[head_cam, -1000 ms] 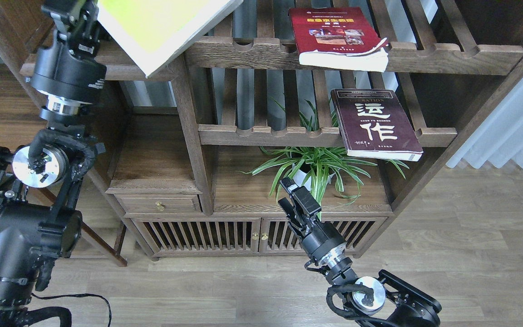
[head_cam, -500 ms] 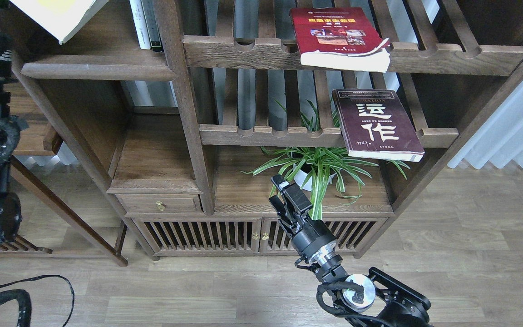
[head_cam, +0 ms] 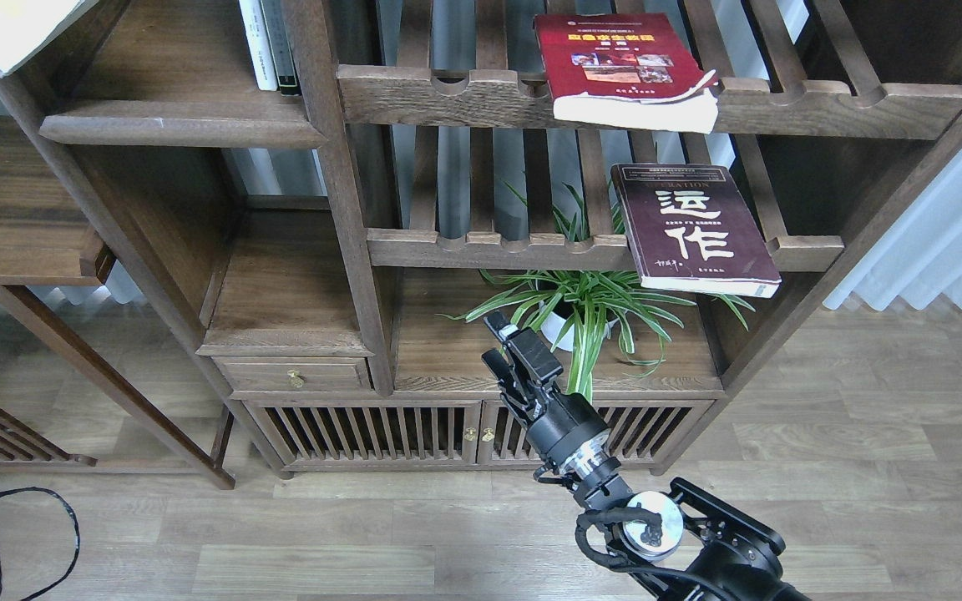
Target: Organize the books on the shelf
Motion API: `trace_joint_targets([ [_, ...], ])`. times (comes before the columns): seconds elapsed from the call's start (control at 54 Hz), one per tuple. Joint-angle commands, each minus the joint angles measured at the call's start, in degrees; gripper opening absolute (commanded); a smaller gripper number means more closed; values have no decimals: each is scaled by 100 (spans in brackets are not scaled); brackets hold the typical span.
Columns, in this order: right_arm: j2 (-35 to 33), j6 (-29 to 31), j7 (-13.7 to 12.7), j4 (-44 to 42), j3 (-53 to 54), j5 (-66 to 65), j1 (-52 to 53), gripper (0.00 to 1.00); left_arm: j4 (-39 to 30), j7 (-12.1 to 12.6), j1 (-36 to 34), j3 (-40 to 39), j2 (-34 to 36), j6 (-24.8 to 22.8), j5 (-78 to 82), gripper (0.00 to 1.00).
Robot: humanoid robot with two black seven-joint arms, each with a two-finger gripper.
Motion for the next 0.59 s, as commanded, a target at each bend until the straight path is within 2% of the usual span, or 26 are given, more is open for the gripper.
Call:
trace_joint_targets([
  [0.0, -1, 0, 1, 77, -45, 3, 3, 91, -5, -25, -18, -77, -21, 1, 636, 0],
  [0.241, -1, 0, 1, 86, -265, 20, 12, 91, -13, -113, -44, -402, -21, 1, 1611, 0],
  [0.352, -1, 0, 1, 121, -265, 29, 3, 91, -22, -271, -150, -402, -21, 1, 2095, 0],
  [0.574, -1, 0, 18, 121, -265, 38, -6, 91, -22, -833, -492, -288, 22, 1, 3263, 0],
])
